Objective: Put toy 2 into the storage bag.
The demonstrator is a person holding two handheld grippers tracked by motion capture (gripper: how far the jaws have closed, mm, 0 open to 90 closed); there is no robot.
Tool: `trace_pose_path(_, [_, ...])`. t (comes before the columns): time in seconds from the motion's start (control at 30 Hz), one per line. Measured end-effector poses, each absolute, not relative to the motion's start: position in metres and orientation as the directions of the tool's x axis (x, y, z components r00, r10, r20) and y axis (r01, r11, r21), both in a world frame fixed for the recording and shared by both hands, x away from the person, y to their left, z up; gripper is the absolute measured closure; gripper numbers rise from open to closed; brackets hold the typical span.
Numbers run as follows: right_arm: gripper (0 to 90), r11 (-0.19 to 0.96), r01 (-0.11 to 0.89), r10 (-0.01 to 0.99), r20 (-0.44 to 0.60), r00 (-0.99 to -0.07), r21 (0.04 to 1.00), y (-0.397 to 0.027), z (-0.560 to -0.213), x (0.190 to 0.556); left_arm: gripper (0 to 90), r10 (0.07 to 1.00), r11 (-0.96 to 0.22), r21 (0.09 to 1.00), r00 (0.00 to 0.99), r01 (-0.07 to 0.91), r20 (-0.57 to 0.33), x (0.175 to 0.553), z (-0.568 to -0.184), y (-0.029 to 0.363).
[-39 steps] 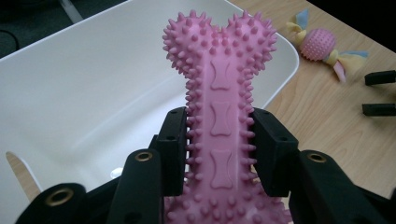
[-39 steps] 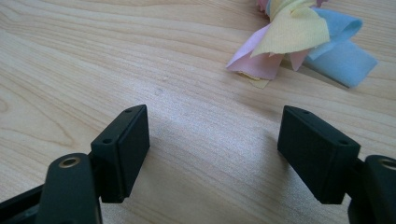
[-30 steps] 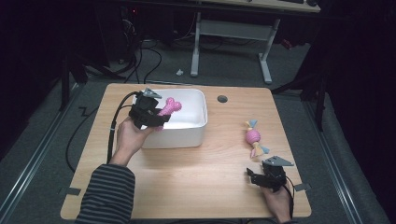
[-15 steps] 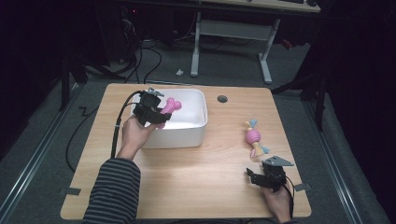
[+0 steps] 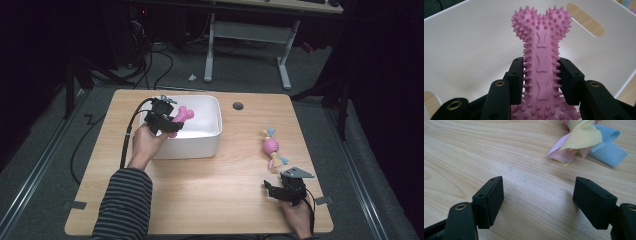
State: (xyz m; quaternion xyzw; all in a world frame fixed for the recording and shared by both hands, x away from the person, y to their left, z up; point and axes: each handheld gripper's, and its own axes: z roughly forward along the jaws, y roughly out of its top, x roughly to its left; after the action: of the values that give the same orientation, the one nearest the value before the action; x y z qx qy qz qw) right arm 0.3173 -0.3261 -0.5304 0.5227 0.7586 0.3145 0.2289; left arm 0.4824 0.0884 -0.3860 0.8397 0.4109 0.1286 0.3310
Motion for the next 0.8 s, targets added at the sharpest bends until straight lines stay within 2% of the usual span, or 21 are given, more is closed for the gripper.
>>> trace_pose_path(0.23, [24.8,0.256,0.649,0.937,-0.019,-0.349,0.717,-0.326,-0.53,0.317,56.6,0.78,-0.454,0.64,0.624,0.619,-0.051,0.485,-0.391,0.086])
trace_pose_path(0.3, [24.8,0.257,0.648,0.936,-0.019,-0.351,0.717,-0.326,-0.53,0.317,53.6,0.781,-0.437,0.646,0.621,0.626,-0.074,0.485,-0.392,0.088])
trace_pose_path(0.43, [24.5,0.258,0.648,0.936,-0.018,-0.353,0.717,-0.326,-0.53,0.317,49.4,0.787,-0.436,0.649,0.614,0.623,-0.062,0.484,-0.392,0.09])
trace_pose_path(0.8, [24.5,0.259,0.648,0.935,-0.018,-0.354,0.717,-0.326,-0.53,0.317,42.2,0.783,-0.412,0.718,0.622,0.56,-0.036,0.465,-0.375,0.1])
